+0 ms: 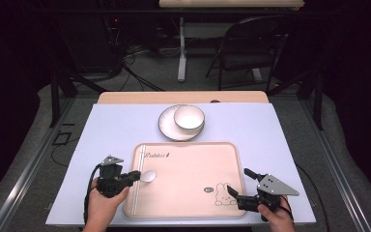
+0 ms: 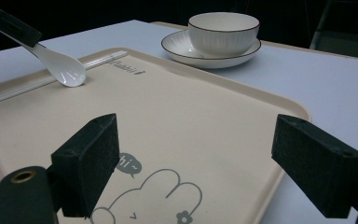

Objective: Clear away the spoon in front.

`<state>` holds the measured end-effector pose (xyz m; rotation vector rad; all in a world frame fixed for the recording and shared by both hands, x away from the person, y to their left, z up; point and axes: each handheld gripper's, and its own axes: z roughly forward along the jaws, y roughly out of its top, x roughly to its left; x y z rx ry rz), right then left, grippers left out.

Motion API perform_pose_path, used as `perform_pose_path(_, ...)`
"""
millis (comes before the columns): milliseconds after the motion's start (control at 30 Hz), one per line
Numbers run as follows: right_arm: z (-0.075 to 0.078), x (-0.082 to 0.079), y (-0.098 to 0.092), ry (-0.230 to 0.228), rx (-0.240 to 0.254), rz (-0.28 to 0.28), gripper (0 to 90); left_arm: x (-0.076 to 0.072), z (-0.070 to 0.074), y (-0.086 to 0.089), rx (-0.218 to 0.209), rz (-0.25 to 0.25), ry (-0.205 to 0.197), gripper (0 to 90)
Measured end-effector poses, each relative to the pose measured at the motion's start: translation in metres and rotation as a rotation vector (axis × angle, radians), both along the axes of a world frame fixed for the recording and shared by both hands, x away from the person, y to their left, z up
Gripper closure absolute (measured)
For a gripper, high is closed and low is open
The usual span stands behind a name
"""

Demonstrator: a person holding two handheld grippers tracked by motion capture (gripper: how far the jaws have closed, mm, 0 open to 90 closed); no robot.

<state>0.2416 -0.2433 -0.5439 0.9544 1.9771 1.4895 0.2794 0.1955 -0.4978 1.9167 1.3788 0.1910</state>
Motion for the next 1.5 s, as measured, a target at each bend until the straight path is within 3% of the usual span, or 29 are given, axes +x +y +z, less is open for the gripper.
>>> perform_pose_path(167,0.0,0.0,0.001,0.001,0.001,0.001,14.4,0.001,0.004,-0.002,0.014,-0.005,-0.013,84.3)
perform_pose_path(367,0.0,0.0,0.0,0.001,0.0,0.001,14.4,0.014,0.009,-0.004,0.006,-0.002,-0.008,84.3)
perform_pose_path(500,0.0,0.0,0.001,0.003,0.002,0.002,14.4,0.029,0.013,-0.006,0.006,-0.003,0.009,84.5)
perform_pose_path(533,0.0,0.0,0.001,0.003,0.002,0.002,14.4,0.036,0.014,-0.006,0.007,-0.011,0.03,84.5)
perform_pose_path(667,0.0,0.001,0.001,0.003,0.002,0.003,14.4,0.056,0.018,-0.009,0.038,-0.027,0.061,82.5)
perform_pose_path(767,-0.001,0.001,0.001,0.007,0.006,0.002,14.4,0.074,0.019,-0.008,0.024,-0.015,0.089,81.2)
perform_pose_path(1067,-0.001,0.001,0.0,0.007,0.005,0.004,14.4,0.125,0.002,0.0,-0.074,0.012,0.216,78.2)
perform_pose_path(1267,-0.001,0.001,0.0,0.007,0.006,0.006,14.4,0.14,-0.011,-0.004,-0.044,0.034,0.238,74.0)
perform_pose_path(1500,0.0,0.001,0.0,0.005,0.005,0.007,14.4,0.143,-0.019,-0.008,-0.03,0.046,0.231,71.8)
